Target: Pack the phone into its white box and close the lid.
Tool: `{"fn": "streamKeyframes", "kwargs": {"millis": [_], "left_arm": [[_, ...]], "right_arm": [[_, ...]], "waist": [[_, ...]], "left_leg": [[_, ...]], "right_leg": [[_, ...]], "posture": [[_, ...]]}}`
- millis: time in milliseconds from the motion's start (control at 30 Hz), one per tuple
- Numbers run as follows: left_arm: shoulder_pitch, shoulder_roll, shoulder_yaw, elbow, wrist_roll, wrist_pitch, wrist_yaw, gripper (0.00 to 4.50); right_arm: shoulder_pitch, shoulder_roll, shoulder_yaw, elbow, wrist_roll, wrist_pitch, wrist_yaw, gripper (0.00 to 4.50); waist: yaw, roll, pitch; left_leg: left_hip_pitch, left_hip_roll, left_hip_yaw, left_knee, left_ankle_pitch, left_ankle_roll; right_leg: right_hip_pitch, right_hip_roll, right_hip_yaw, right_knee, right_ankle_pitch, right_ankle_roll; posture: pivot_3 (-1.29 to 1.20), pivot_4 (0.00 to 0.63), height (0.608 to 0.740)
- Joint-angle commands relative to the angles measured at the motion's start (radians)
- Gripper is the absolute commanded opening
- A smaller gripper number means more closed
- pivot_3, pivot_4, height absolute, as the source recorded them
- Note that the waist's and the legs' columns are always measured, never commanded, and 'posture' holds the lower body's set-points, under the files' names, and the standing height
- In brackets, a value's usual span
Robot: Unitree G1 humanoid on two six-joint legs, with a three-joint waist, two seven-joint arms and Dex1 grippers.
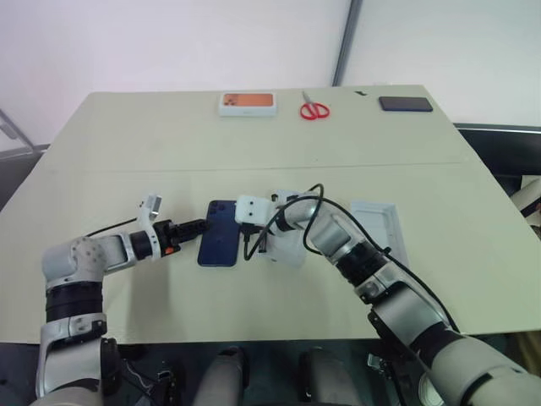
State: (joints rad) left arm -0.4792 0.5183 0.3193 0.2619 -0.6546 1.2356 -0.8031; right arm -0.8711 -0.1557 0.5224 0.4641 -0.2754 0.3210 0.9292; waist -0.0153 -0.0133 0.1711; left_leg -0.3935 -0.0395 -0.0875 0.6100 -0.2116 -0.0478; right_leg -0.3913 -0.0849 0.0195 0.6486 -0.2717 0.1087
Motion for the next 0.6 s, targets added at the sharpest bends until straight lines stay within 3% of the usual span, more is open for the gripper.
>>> {"fn": "streamKeyframes", "kwargs": {"millis": [33, 300, 367, 600], "left_arm": [[0.009, -0.038, -0.095, -0.036, -0.012, 0.039, 0.002, 3.4], [-0.036, -0.095, -0.016, -0.097, -0.092, 0.114, 0.038, 3.4], [-0.016, -0.085, -0.048, -0.138, -0.067, 0.093, 0.034, 3.4], [-0.009, -0.093, 0.022, -0.131, -0.088, 0.091, 0.027, 3.4]], "right_arm": [[0.008, 0.021, 0.018, -0.026, -0.002, -0.006, -0.001, 0.04], [0.016, 0.024, 0.02, -0.029, -0.009, -0.009, 0.001, 0.04], [0.019, 0.023, 0.019, -0.035, -0.011, -0.008, 0.004, 0.04], [0.025, 0.02, 0.016, -0.039, -0.019, -0.01, 0.005, 0.04]], "waist": [[0.0, 0.0, 0.0], [0.002, 0.0, 0.0], [0.002, 0.0, 0.0], [0.001, -0.001, 0.0]], "left_leg": [[0.0, 0.0, 0.0, 0.0, 0.0, 0.0], [0.001, 0.0, 0.0, 0.0, 0.0, 0.0], [0.0, 0.0, 0.0, 0.0, 0.0, 0.0], [0.0, 0.0, 0.0, -0.001, 0.0, 0.0]], "right_leg": [[0.0, 0.0, 0.0, 0.0, 0.0, 0.0], [0.001, 0.0, 0.0, -0.001, 0.0, 0.0], [0.001, 0.0, -0.001, -0.001, 0.0, 0.0], [0.0, -0.001, 0.0, -0.001, 0.0, 0.0]], "posture": [[0.0, 0.15, 0.74], [0.0, 0.15, 0.74], [0.0, 0.15, 0.74], [0.0, 0.15, 0.74]]}}
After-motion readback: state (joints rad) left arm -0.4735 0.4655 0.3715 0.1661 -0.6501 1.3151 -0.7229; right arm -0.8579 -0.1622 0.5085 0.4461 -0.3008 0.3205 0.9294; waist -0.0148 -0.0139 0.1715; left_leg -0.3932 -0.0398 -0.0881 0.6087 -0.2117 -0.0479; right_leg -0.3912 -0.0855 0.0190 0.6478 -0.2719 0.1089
